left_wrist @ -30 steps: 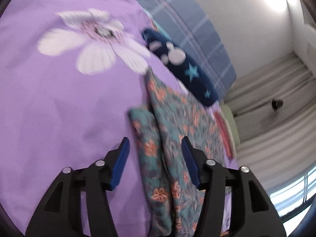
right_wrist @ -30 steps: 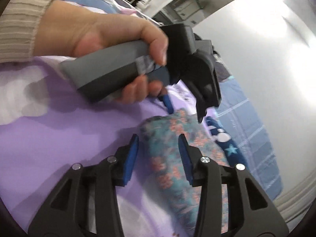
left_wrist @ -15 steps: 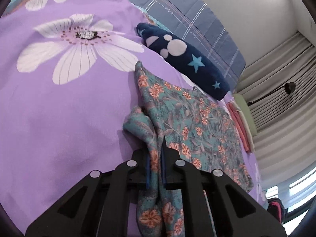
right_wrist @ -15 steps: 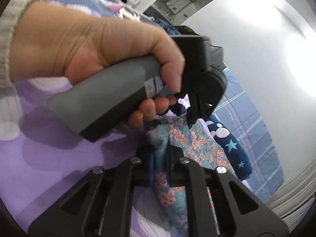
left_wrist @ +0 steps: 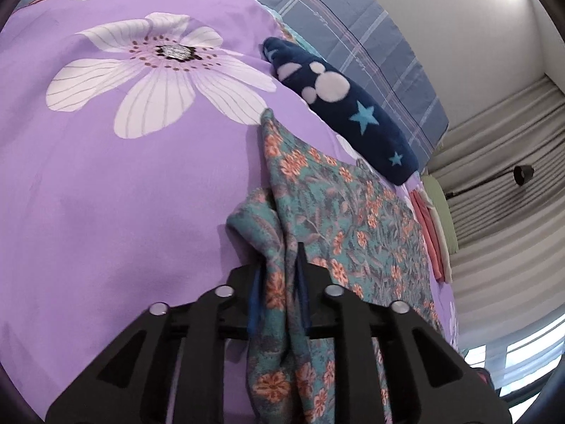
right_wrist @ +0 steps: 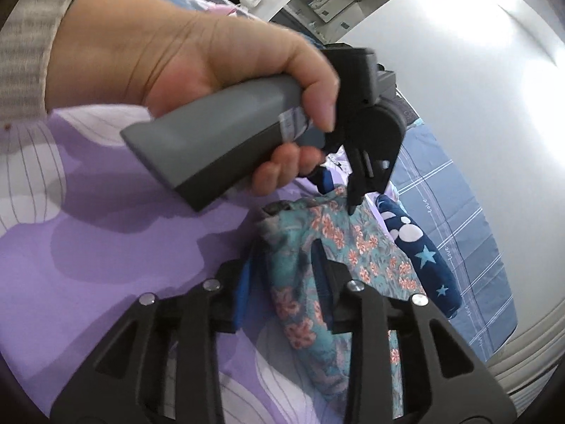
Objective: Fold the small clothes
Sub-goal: 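Lift the folded shirt with both tools holding its edge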
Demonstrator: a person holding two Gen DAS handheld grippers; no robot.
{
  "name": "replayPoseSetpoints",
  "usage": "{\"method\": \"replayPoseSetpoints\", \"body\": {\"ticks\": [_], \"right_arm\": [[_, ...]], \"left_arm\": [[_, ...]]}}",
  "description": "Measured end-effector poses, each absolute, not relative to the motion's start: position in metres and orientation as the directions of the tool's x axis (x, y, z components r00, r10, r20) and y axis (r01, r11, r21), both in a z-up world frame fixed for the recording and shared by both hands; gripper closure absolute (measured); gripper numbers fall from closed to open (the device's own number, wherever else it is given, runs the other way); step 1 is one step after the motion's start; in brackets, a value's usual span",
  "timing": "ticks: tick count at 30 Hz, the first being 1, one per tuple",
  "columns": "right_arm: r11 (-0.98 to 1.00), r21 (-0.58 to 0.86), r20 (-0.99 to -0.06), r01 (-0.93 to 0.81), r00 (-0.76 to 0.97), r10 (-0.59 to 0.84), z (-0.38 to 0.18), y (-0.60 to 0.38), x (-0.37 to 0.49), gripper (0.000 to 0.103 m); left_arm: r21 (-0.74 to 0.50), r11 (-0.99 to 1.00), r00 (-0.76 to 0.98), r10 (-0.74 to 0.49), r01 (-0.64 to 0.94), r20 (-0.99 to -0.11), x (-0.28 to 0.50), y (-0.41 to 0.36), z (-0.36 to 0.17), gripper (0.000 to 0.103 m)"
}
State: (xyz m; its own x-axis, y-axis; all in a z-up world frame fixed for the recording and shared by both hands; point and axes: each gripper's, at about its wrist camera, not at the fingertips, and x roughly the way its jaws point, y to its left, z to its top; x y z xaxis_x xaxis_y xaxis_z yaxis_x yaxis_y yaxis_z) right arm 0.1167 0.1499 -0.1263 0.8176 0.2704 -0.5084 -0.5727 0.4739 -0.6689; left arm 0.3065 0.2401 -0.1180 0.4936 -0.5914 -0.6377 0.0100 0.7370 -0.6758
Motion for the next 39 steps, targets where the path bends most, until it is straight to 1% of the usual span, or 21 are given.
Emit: {"method": "replayPoseSetpoints", "body": {"ticks": [2, 5, 6, 8, 9, 10, 13, 14, 15, 16, 17, 21, 26, 34, 39], "right_arm": [[0.481, -0.672, -0.505, -0.563, 0.824, 0.259, -0.127, 0.153, 0.12, 0.071], [0.504, -0.662, -0.511, -0.555, 0.826, 0.238, -0.128, 0.157, 0.127, 0.071], [0.507, -0.657, -0.516, -0.558, 0.823, 0.236, -0.128, 0.158, 0.13, 0.076], [0.508, -0.653, -0.524, -0.562, 0.819, 0.234, -0.129, 0.16, 0.131, 0.078], [0.507, -0.653, -0.524, -0.563, 0.819, 0.236, -0.129, 0.16, 0.131, 0.081], [0.506, -0.653, -0.524, -0.564, 0.819, 0.236, -0.129, 0.16, 0.131, 0.086], [0.523, -0.643, -0.516, -0.56, 0.821, 0.244, -0.125, 0.156, 0.133, 0.092], [0.533, -0.633, -0.514, -0.561, 0.82, 0.252, -0.122, 0.154, 0.134, 0.092], [0.55, -0.618, -0.51, -0.561, 0.819, 0.263, -0.118, 0.151, 0.134, 0.093], [0.562, -0.607, -0.507, -0.562, 0.818, 0.27, -0.115, 0.149, 0.135, 0.093], [0.577, -0.594, -0.505, -0.561, 0.818, 0.276, -0.112, 0.146, 0.134, 0.093], [0.641, -0.531, -0.498, -0.555, 0.816, 0.293, -0.098, 0.135, 0.133, 0.094], [0.717, -0.437, -0.491, -0.544, 0.812, 0.317, -0.077, 0.112, 0.134, 0.094], [0.788, -0.35, -0.472, -0.506, 0.822, 0.318, -0.046, 0.07, 0.14, 0.094], [0.826, -0.307, -0.464, -0.473, 0.832, 0.303, -0.034, 0.036, 0.138, 0.094]], "left_arm": [[-0.685, 0.729, 0.5, -0.593, -0.002, -0.632, 0.308, 0.243, -0.118, 0.075], [-0.682, 0.731, 0.501, -0.591, 0.002, -0.633, 0.31, 0.242, -0.118, 0.074], [-0.678, 0.735, 0.501, -0.589, 0.005, -0.634, 0.31, 0.241, -0.118, 0.074], [-0.673, 0.739, 0.501, -0.586, 0.009, -0.637, 0.312, 0.239, -0.119, 0.074], [-0.675, 0.737, 0.501, -0.587, 0.007, -0.636, 0.313, 0.239, -0.119, 0.074], [-0.678, 0.735, 0.5, -0.589, 0.003, -0.635, 0.315, 0.24, -0.119, 0.074], [-0.683, 0.73, 0.496, -0.592, -0.004, -0.636, 0.319, 0.24, -0.12, 0.074], [-0.674, 0.739, 0.495, -0.585, -0.001, -0.642, 0.32, 0.239, -0.118, 0.076], [-0.658, 0.753, 0.498, -0.572, 0.003, -0.652, 0.32, 0.237, -0.116, 0.085], [-0.644, 0.765, 0.496, -0.564, 0.014, -0.66, 0.32, 0.234, -0.115, 0.09], [-0.64, 0.768, 0.493, -0.564, 0.02, -0.662, 0.32, 0.232, -0.113, 0.092], [-0.61, 0.792, 0.517, -0.53, 0.021, -0.672, 0.319, 0.225, -0.101, 0.094], [-0.602, 0.798, 0.53, -0.527, 0.038, -0.664, 0.318, 0.216, -0.084, 0.094], [-0.573, 0.816, 0.55, -0.514, 0.076, -0.659, 0.32, 0.183, -0.049, 0.094], [-0.534, 0.839, 0.553, -0.496, 0.106, -0.669, 0.321, 0.147, -0.027, 0.094]]}}
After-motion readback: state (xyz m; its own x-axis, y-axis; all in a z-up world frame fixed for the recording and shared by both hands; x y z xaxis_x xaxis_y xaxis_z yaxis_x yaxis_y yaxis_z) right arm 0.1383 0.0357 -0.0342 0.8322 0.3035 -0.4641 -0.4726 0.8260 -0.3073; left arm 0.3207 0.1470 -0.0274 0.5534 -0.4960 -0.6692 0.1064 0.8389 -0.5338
